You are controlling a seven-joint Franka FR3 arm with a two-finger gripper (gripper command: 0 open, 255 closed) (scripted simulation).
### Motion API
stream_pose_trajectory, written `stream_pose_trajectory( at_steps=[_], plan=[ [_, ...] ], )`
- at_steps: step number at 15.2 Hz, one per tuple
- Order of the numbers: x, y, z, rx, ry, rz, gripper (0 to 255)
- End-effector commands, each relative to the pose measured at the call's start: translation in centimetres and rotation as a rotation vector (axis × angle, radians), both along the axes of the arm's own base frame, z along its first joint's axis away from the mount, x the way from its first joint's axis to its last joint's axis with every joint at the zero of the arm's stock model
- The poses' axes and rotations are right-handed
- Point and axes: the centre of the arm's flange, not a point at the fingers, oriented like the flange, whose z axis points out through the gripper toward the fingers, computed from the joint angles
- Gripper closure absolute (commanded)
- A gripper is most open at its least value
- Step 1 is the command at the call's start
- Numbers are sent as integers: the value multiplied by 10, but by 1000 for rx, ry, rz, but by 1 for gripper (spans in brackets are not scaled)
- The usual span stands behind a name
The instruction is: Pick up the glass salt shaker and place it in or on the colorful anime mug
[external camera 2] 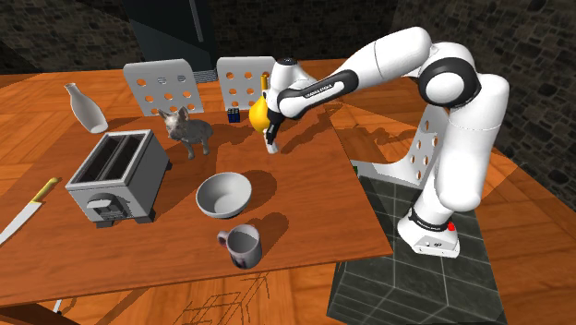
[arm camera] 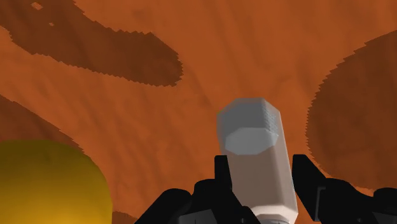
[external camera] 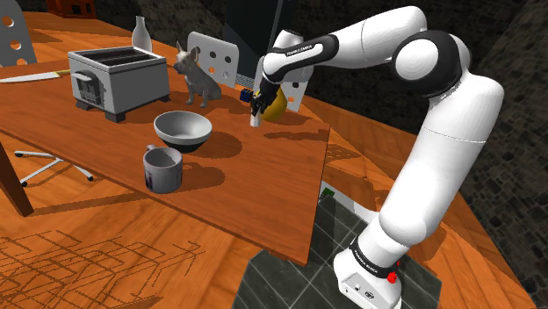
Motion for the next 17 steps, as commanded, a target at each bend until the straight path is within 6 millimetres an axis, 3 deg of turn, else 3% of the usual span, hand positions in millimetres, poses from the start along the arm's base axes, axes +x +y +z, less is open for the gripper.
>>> stream_pose_trajectory(
  at_steps=[1, 17],
  plan=[
    [0, 1, 11, 0, 0, 0, 255],
    [0, 1, 96, 0, 0, 0, 255]
  ],
)
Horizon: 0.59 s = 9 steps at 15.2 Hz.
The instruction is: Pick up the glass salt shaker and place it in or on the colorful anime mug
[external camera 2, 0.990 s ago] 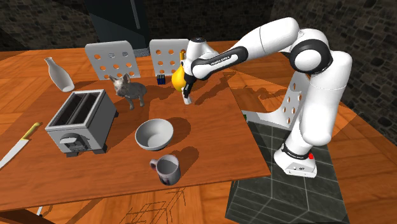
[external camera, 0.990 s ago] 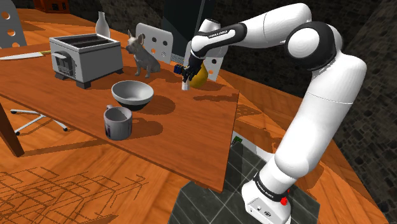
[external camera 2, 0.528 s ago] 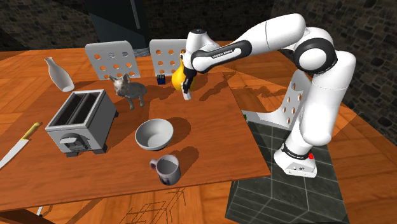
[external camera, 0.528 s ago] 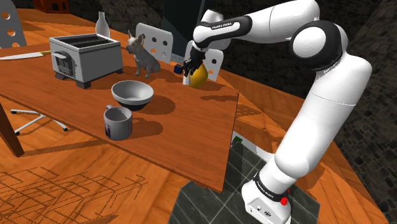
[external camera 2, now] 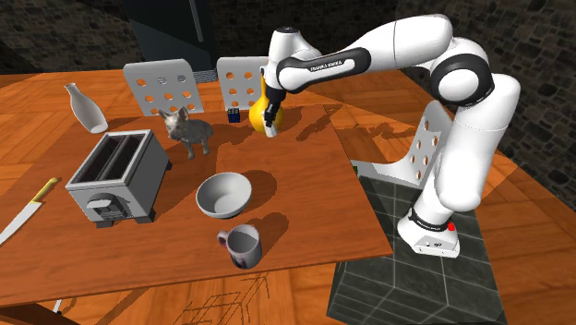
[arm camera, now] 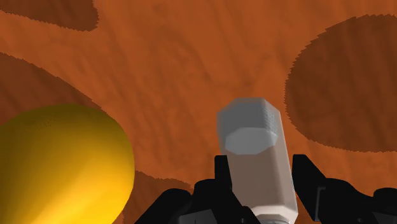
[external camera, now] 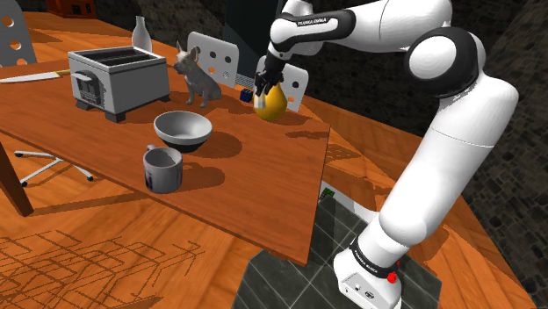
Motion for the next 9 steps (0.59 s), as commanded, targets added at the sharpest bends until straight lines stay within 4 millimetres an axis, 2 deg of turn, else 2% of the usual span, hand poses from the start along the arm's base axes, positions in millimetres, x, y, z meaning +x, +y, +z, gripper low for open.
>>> stream_pose_trajectory(
  at_steps=[1, 3, 9],
  plan=[
    [0, -1, 10, 0, 0, 0, 255],
    [0, -1, 18, 0, 0, 0, 255],
    [-13, 77, 21, 0, 0, 0, 255]
  ],
)
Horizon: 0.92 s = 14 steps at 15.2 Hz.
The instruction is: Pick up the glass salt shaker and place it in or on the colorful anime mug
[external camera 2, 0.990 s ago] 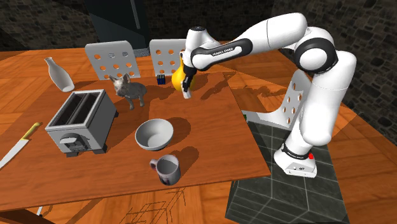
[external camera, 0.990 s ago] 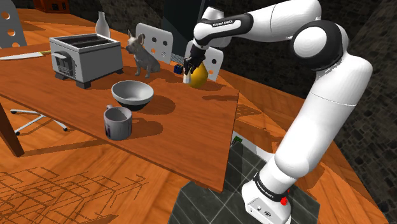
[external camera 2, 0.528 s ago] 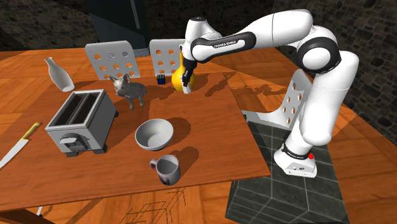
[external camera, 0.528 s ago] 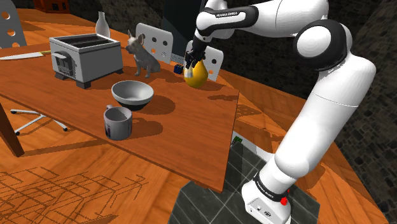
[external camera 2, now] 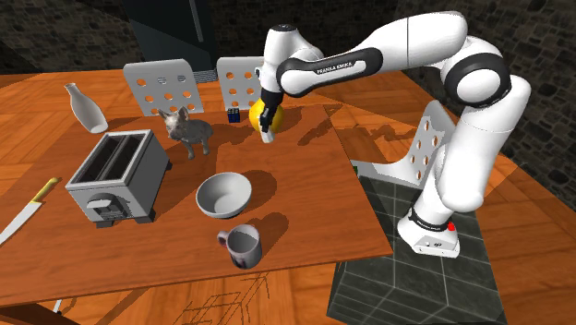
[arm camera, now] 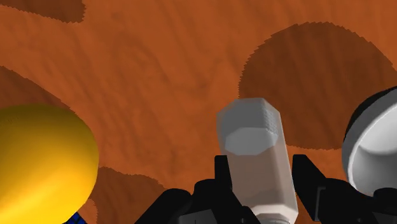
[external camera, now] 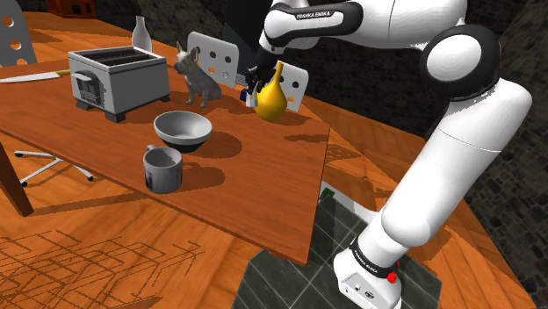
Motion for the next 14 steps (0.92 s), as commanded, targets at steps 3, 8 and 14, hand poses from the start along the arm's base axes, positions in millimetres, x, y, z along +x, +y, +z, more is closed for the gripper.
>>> stream_pose_trajectory(
  at_steps=[3, 8, 14],
  plan=[
    [-7, 53, 2, 0, 0, -2, 255],
    [-18, 118, 4, 0, 0, -2, 255],
    [-32, 196, 7, 0, 0, -2, 255]
  ],
)
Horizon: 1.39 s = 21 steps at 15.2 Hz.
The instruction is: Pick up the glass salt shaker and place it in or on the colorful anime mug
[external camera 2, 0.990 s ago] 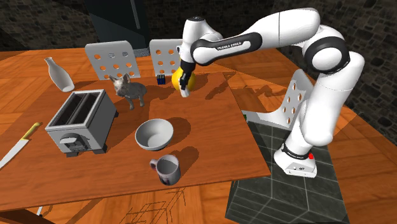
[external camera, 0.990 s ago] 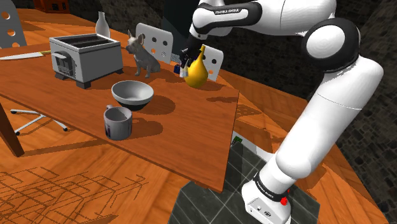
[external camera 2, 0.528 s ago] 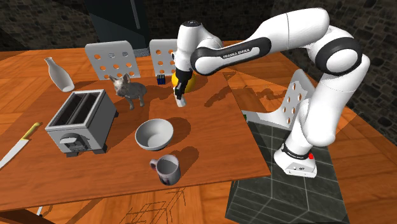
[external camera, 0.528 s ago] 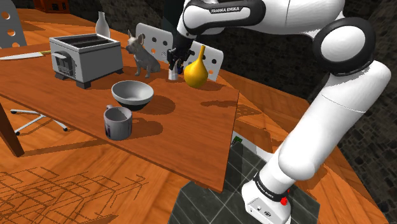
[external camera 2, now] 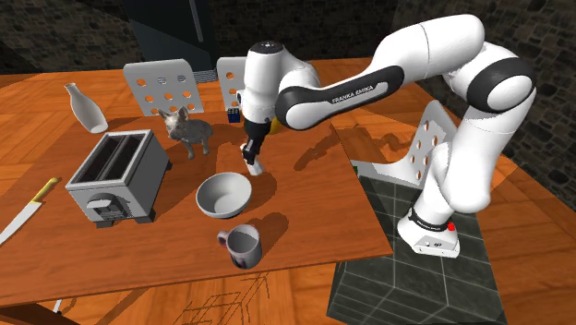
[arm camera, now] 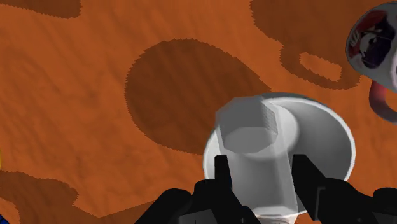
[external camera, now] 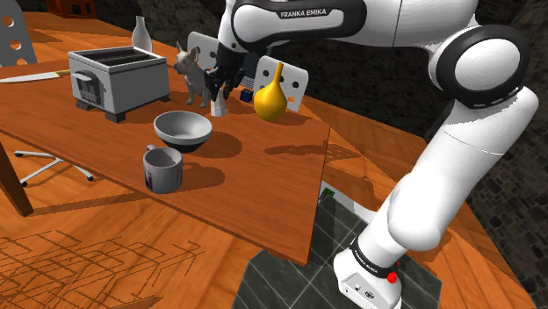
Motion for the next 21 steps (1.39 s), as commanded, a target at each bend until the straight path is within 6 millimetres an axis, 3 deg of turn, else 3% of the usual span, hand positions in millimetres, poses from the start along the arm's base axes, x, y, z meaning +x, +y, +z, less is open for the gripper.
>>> stream_pose_trajectory(
  at_steps=[1, 14, 21],
  plan=[
    [-5, 28, 2, 0, 0, -2, 255],
    [-34, 200, 7, 0, 0, -2, 255],
    [-34, 200, -30, 0, 0, -2, 255]
  ],
)
